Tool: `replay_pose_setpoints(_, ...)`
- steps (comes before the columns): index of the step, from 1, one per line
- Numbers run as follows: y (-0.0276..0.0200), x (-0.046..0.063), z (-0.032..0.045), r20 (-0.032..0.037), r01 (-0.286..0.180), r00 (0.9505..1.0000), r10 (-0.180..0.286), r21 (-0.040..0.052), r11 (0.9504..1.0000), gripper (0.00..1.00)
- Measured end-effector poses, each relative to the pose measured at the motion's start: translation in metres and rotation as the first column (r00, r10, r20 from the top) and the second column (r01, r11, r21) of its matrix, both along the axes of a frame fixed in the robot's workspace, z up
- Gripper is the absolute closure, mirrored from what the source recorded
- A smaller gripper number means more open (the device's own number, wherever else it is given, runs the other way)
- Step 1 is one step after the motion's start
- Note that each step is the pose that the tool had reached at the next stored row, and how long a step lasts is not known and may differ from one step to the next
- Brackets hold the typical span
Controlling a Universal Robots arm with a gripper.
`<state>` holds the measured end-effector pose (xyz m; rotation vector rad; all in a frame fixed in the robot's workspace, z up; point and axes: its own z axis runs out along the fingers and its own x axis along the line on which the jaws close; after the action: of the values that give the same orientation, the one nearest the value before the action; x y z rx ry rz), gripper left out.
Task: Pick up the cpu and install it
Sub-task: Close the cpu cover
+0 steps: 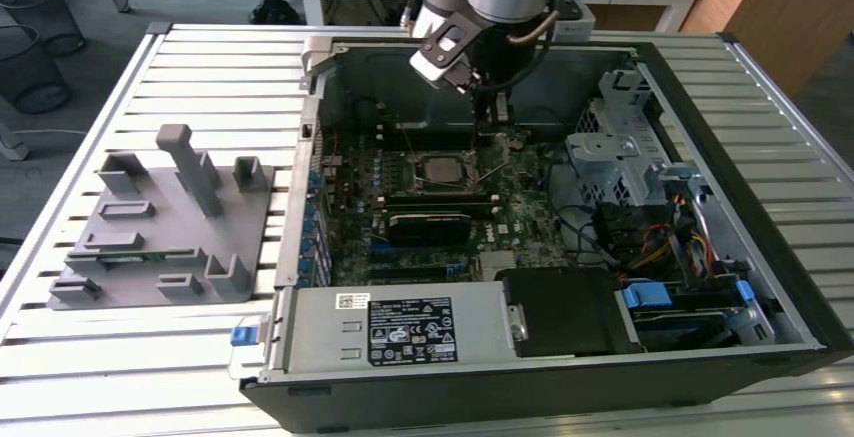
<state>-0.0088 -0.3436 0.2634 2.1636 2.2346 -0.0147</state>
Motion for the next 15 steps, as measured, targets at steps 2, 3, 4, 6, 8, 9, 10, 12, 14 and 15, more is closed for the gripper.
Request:
replay_pose_setpoints(2, 0.0002, 0.005, -0.0005, -0.0001, 0.0, 1.0, 0.0, 0.0001, 1.0, 0.89)
replay_pose_setpoints(3, 0.0005, 0.007, -0.0007, -0.0003, 0.0, 1.0, 0.0, 0.0, 1.0, 0.89)
replay_pose_setpoints(4, 0.0009, 0.009, -0.0009, -0.0004, 0.0, 1.0, 0.0, 0.0001, 1.0, 0.89)
replay_pose_setpoints(6, 0.0018, 0.013, -0.0014, -0.0007, 0.0, 1.0, 0.0, 0.0001, 1.0, 0.89)
replay_pose_setpoints(8, 0.0028, 0.017, -0.0017, -0.0008, 0.0, 1.0, 0.0, 0.0001, 1.0, 0.89)
replay_pose_setpoints(9, 0.0036, 0.018, -0.0018, -0.001, 0.0, 1.0, 0.0, -0.0001, 1.0, 0.89)
replay_pose_setpoints(10, 0.0046, 0.02, -0.002, -0.0009, 0.0, 1.0, 0.0, 0.0, 1.0, 0.89)
replay_pose_setpoints(12, 0.0065, 0.024, -0.0024, -0.0012, 0.0, 1.0, 0.0, -0.0001, 1.0, 0.89)
replay_pose_setpoints(14, 0.0081, 0.029, -0.0031, -0.0019, 0.0, 1.0, 0.0, -0.0002, 1.0, 0.89)
replay_pose_setpoints(15, 0.0088, 0.031, -0.0034, -0.0023, 0.0, 1.0, 0.0, -0.0003, 1.0, 0.89)
